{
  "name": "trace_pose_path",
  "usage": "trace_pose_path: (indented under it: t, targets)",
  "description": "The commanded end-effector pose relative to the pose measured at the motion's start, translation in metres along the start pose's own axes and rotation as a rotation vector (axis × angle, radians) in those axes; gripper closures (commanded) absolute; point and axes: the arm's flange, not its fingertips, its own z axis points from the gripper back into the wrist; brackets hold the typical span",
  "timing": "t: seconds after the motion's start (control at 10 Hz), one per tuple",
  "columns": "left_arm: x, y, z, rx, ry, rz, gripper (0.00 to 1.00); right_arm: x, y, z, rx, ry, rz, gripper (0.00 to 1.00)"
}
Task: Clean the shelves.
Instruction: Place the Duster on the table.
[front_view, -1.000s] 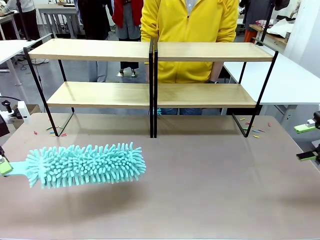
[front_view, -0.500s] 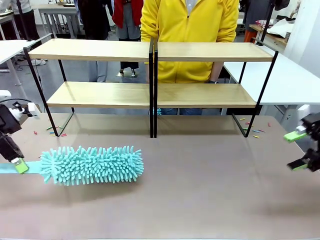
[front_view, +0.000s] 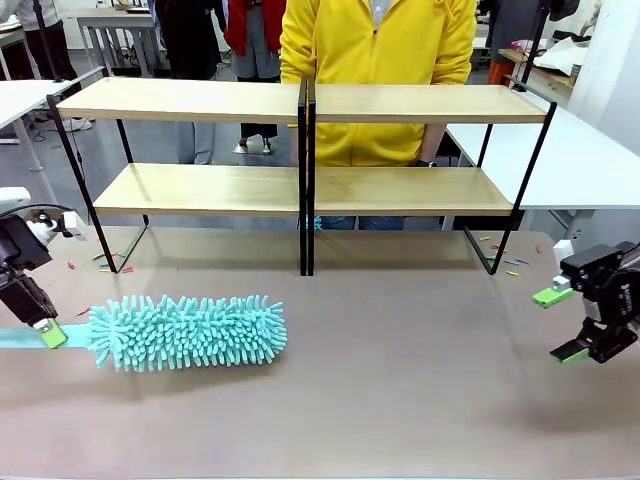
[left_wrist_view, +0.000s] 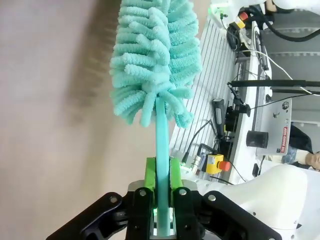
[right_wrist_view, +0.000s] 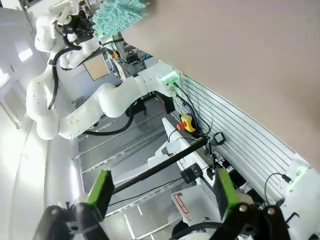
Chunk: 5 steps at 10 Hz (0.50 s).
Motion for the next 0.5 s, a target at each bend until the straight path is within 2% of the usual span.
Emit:
trace_pose_path:
  t: [0.0,0.1,0.2,0.3,0.4]
  targets:
    - [-0.003,-0.002,-0.003,0.012,0.011,-0.018,0.88,-0.009,0.002,0.007,0.031,-0.011,0.042,0.0]
    - [-0.002,0.0,-0.005,0.035,0.039,-0.013,0.31,-0.009,0.002,0.007,0.031,-0.011,0.042,0.0]
    - [-0.002,-0.001,-0.002,0.056,0.022,-0.008,0.31,-0.009,0.002,0.007,0.031,-0.011,0.042,0.0]
    - [-0.003,-0.003,0.003,0.074,0.003,-0.005,0.0,-0.009,0.002,0.007,0.031,-0.011,0.042,0.0]
    - [-0.006,-0.006,0.011,0.108,-0.033,-0.012,0.27,-0.007,0.004,0.007,0.014,-0.014,0.017,0.0]
